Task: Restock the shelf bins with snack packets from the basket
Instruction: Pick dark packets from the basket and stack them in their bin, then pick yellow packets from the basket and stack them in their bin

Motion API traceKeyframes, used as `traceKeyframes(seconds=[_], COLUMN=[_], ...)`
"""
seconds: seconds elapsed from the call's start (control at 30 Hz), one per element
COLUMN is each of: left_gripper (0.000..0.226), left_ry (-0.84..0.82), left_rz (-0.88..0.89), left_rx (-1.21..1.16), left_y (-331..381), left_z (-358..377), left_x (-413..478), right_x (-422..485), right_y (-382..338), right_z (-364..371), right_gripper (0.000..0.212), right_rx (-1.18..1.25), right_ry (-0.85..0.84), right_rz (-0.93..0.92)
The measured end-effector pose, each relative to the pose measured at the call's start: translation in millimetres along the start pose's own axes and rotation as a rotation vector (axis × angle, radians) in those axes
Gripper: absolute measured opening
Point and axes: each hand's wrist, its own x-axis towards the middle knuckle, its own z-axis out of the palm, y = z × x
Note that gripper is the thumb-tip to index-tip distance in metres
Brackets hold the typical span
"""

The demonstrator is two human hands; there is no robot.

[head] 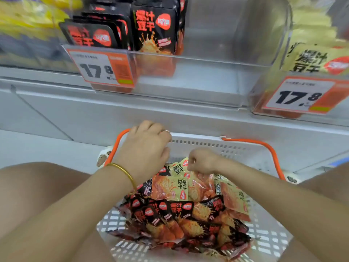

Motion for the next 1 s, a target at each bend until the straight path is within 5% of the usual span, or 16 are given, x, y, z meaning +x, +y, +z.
traceKeyframes(seconds=[0.17, 0.3, 0.37, 0.43, 0.5, 0.7, 0.87, 1.0], left_gripper=[0.034, 0.036, 0.036, 0.036, 0.037, 0.047, 0.014, 0.016], left_ry=[-0.172, -0.219, -0.247, -0.272, -0.299, -0.344, -0.186, -0.009], left_rz=[-0.055, -0.049, -0.053, -0.044, -0.034, 0.003, 0.046, 0.073], left_rx=[0.092, 0.128, 0.137, 0.133, 0.107, -0.219, -0.555, -0.812], left_y=[11.3, 11.1, 9.9, 9.7, 11.7, 33.2, 69.1, 89.8], left_z=[15.4, 25.1, 29.5, 32.4, 33.0, 18.0, -17.0, -51.6], left_x=[22.2, 30.3, 31.0, 33.0, 37.1, 52.3, 56.2, 59.8], right_x=[46.6, 58.6, 63.1, 61.6, 53.5, -31.5, -116.5, -160.7], right_y=[23.5, 24.6, 25.0, 26.4, 24.3, 8.1, 30.5, 49.3], right_z=[74.9, 117.9, 124.3, 109.3, 79.2, -25.2, -63.6, -78.6], right_gripper=[0.023, 0.065, 0.048, 0.015, 0.041, 0.038, 0.01, 0.022], right_rx=[0.093, 0.56, 0.635, 0.579, 0.469, 0.163, 0.478, 0.827], right_ry=[-0.018, 0.111, 0.186, 0.216, 0.229, 0.261, 0.413, 0.426], right_rz=[0.148, 0.318, 0.333, 0.288, 0.15, -0.181, -0.254, -0.317])
